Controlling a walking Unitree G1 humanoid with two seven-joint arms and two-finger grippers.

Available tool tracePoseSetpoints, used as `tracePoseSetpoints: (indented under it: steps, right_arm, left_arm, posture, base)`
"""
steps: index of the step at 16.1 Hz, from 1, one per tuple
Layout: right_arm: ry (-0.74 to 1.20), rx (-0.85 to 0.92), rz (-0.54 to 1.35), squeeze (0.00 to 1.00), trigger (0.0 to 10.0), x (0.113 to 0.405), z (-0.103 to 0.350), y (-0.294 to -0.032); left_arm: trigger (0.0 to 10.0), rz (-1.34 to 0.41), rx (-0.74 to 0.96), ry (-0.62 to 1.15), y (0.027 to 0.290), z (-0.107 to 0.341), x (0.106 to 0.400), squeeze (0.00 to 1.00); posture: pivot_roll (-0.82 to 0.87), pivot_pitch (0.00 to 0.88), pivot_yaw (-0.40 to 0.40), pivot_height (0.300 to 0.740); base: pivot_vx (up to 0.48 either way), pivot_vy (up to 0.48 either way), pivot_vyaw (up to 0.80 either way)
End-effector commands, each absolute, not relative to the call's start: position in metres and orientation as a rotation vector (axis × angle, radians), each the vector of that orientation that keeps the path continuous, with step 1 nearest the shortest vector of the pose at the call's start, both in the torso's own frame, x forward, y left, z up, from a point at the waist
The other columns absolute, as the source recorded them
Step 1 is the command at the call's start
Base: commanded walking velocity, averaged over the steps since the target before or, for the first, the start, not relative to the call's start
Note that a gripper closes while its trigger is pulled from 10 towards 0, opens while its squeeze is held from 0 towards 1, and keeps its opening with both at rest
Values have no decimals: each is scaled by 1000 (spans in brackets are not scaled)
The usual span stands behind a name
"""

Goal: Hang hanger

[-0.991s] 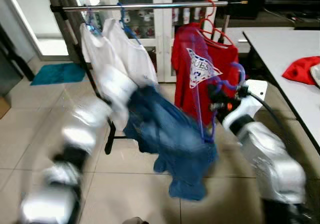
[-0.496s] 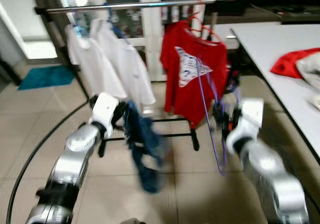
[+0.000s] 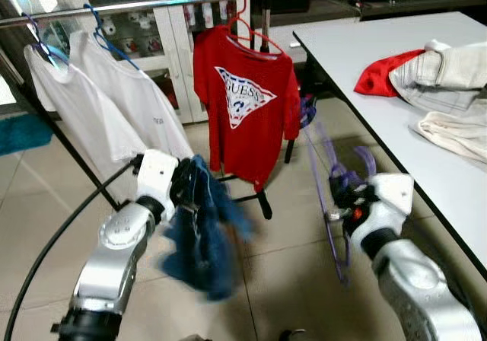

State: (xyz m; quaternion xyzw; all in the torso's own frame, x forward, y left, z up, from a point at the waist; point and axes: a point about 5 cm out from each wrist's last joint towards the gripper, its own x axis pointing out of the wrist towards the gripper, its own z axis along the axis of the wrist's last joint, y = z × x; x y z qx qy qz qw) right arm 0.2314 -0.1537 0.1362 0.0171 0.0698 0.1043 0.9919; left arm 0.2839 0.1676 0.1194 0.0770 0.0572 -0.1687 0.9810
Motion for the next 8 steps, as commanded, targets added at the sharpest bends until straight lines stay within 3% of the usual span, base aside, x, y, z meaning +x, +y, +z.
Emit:
tracePoseSetpoints:
  steps: [1,8]
  right_arm:
    - [84,73,212,0,10000,233,149,-151]
    - [136,131,171,0,10000,236,147,-150]
  left_arm:
    - [10000,-323,153,44,165,139,286,0]
    - [10000,-341,129,31,160,153,292,0]
  posture:
    - [-51,63,67,740]
    - [-89,39,86,740]
  base:
    - [0,0,-769]
    - [0,0,-778]
